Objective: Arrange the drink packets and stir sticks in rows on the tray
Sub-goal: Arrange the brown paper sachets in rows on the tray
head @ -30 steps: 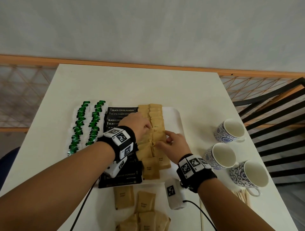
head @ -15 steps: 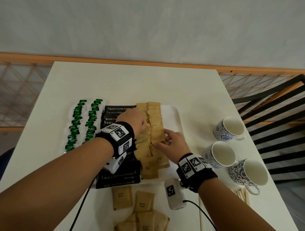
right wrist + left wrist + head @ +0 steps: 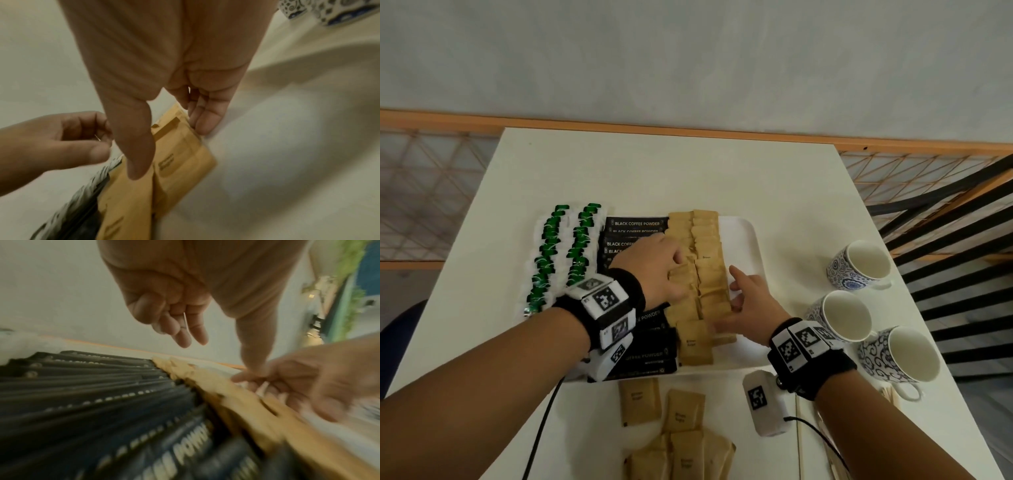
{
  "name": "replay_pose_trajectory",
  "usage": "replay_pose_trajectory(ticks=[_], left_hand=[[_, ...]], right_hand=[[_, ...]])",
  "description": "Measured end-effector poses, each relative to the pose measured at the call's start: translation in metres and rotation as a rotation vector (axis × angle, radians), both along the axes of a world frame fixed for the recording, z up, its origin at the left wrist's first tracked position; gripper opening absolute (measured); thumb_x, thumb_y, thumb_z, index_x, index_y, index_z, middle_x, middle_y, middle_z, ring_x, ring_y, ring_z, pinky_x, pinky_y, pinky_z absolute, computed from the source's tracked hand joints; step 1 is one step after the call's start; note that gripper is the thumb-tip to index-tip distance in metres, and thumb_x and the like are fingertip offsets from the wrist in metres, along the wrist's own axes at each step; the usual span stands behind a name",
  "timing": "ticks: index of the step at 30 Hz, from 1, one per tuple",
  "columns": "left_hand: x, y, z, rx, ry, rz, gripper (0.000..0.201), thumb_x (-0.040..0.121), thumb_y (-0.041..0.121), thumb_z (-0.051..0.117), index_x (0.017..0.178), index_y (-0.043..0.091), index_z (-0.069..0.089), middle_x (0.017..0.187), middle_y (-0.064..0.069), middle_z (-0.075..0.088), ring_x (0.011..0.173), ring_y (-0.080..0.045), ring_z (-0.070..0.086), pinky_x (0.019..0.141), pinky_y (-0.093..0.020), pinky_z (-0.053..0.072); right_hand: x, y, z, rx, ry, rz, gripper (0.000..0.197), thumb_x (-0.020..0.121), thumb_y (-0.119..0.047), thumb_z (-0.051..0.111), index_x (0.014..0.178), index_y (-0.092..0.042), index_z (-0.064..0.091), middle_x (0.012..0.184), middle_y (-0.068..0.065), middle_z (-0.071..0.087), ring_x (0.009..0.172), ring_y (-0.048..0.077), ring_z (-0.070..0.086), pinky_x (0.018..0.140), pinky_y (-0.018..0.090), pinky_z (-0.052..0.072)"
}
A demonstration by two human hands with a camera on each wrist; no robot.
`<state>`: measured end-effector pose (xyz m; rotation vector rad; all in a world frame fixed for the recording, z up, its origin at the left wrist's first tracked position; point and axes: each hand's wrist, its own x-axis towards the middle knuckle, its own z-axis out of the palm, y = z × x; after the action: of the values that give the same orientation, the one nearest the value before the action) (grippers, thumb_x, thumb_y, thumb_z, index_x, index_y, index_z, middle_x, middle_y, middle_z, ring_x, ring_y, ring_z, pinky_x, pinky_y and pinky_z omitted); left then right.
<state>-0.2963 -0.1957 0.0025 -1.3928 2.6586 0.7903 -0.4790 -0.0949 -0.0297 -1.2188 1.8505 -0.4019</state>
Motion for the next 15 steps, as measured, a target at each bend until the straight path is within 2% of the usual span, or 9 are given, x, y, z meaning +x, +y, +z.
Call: replay_pose_trajectory(ticks=[2, 4, 7, 11, 15], left_hand=[[0.001, 0.023, 0.006, -0.004, -0.13, -0.07, 0.077, 0.055, 0.067, 0.076, 0.111, 0.03, 0.039, 0.105, 0.012, 0.039, 0.1, -0.012, 0.043, 0.084, -0.031, 0.044], [-0.001, 0.047, 0.004, -0.04, -0.247, -0.119, 0.094, 0.049, 0.074, 0.074, 0.118, 0.025, 0.034, 0.113, 0.007, 0.042, 0.101, -0.016, 0.044, 0.086, -0.036, 0.046], [-0.005, 0.067, -0.006, -0.066, -0.311, -0.135, 0.093, 0.051, 0.076, 0.071, 0.117, 0.022, 0.033, 0.117, 0.002, 0.045, 0.102, -0.02, 0.046, 0.084, -0.037, 0.045], [-0.009, 0.07, -0.007, -0.07, -0.333, -0.109, 0.086, 0.058, 0.074, 0.069, 0.117, 0.021, 0.037, 0.12, 0.0, 0.048, 0.106, -0.022, 0.047, 0.084, -0.036, 0.043], [-0.011, 0.071, -0.008, -0.075, -0.356, -0.095, 0.073, 0.069, 0.059, 0.07, 0.12, 0.019, 0.037, 0.121, -0.003, 0.051, 0.11, -0.024, 0.048, 0.083, -0.036, 0.041]], right_hand=[[-0.001, 0.005, 0.001, 0.015, 0.029, 0.051, 0.122, 0.061, -0.027, 0.088, 0.152, -0.018, 0.008, 0.126, -0.005, 0.028, 0.089, 0.003, 0.045, 0.092, 0.025, 0.047], [0.0, 0.008, 0.005, 0.027, 0.07, 0.113, 0.125, 0.06, -0.026, 0.089, 0.152, -0.018, 0.004, 0.128, -0.004, 0.026, 0.104, 0.01, 0.045, 0.097, 0.029, 0.046], [0.005, 0.011, 0.011, -0.007, 0.139, 0.211, 0.115, 0.062, -0.02, 0.087, 0.148, -0.017, 0.011, 0.115, -0.005, 0.025, 0.119, 0.021, 0.039, 0.102, 0.036, 0.042], [0.006, 0.009, 0.008, -0.035, 0.192, 0.242, 0.115, 0.062, -0.02, 0.087, 0.148, -0.019, 0.011, 0.119, -0.001, 0.031, 0.115, 0.022, 0.042, 0.099, 0.037, 0.043], [0.004, 0.008, 0.002, -0.039, 0.177, 0.19, 0.113, 0.06, -0.027, 0.087, 0.148, -0.027, 0.015, 0.117, -0.002, 0.034, 0.108, 0.018, 0.046, 0.098, 0.035, 0.046]])
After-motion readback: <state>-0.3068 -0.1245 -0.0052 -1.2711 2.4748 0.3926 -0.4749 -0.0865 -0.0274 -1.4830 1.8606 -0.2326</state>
